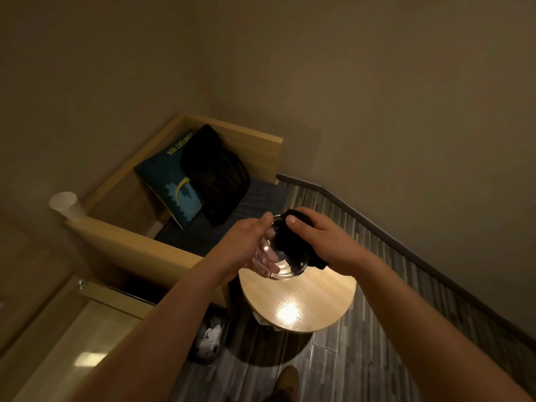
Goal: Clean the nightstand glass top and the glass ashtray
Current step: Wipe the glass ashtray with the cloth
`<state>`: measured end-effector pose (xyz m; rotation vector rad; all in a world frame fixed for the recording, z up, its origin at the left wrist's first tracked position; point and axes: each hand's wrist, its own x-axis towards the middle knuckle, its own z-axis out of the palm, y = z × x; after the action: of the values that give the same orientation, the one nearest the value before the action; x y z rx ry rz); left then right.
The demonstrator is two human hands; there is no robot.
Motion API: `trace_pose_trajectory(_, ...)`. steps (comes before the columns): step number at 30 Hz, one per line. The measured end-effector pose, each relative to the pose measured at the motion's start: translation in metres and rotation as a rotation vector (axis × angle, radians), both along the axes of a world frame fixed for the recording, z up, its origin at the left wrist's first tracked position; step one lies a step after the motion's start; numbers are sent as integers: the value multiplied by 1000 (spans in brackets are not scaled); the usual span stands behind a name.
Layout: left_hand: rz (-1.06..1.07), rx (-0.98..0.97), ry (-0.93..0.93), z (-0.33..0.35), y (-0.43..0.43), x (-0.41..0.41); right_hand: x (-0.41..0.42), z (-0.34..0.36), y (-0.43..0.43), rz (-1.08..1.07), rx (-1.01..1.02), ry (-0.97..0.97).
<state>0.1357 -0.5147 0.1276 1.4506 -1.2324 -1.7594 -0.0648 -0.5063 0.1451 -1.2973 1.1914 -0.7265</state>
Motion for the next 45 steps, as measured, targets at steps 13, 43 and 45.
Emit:
trace_pose_trajectory(13, 330, 230, 116, -23, 16, -16, 23, -24, 19, -349, -78, 75)
trace_pose_trajectory(43, 157, -2, 178, -2, 12, -2, 13, 10, 0, -23, -29, 56)
trace_pose_trajectory(45, 291, -4, 136, -10, 12, -9, 22, 3, 5, -159, -46, 38)
